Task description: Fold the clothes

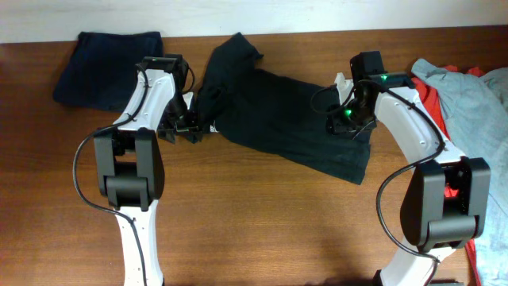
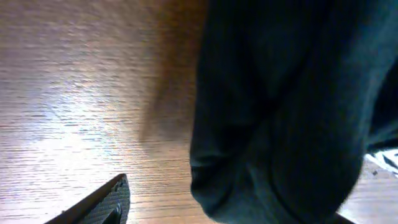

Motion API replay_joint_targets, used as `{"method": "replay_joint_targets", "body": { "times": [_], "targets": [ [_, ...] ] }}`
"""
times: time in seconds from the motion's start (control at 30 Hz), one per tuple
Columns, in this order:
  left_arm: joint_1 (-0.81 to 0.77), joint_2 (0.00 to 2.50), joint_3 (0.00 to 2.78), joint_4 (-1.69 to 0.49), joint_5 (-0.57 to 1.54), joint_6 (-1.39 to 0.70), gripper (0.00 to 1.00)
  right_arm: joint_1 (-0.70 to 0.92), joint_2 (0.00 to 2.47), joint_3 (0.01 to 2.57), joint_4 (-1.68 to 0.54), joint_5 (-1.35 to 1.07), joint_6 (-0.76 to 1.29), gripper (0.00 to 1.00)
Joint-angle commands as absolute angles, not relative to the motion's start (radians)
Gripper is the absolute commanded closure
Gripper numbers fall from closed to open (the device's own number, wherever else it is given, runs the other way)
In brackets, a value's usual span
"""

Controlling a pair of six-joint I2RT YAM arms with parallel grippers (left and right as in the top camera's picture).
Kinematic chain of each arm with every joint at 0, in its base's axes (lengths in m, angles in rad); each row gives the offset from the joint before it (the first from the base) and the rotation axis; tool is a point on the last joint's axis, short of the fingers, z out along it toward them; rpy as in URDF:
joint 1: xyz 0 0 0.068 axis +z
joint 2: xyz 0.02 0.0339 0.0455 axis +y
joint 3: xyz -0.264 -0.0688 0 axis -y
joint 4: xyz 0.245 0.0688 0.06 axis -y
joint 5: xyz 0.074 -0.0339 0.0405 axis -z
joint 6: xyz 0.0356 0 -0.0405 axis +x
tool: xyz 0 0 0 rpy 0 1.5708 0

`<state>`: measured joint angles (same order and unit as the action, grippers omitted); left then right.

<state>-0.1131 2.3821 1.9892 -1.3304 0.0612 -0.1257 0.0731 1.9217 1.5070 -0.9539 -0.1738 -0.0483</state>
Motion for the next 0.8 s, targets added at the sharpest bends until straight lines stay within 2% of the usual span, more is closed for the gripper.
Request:
{"method": "replay_joint_targets", "body": {
  "times": [0.0, 0.13, 0.2, 0.23, 0.37, 0.77],
  "targets": [
    [-0.113, 2.365, 1.983, -1.319, 0.007, -0.142, 0.34, 0.077, 1.92, 1.502, -0.953, -0.161, -0.045, 0.5],
    [-0.113, 2.365, 1.983, -1.291, -0.024, -0.142, 0.35, 0.077, 1.92, 1.502, -0.953, -0.161, -0.045, 0.5],
    [-0.113, 2.365, 1.983, -1.275, -0.023, -0.142, 0.4, 0.077, 1.92, 1.502, -0.953, -0.161, -0.045, 0.5],
    [-0.113, 2.365, 1.983, -1.267, -0.024, -0.142, 0.48, 0.077, 1.92, 1.502, -0.953, -0.161, -0.045, 0.5],
    [-0.113, 2.365, 1.983, -1.255, -0.083, -0.141, 0.6, 0.077, 1.92, 1.502, -0.953, -0.161, -0.045, 0.5],
    [-0.117, 2.365, 1.983, -1.155, -0.167, -0.004, 0.61, 0.077, 1.92, 1.502, -0.953, -0.16, -0.045, 0.5]
  ]
}}
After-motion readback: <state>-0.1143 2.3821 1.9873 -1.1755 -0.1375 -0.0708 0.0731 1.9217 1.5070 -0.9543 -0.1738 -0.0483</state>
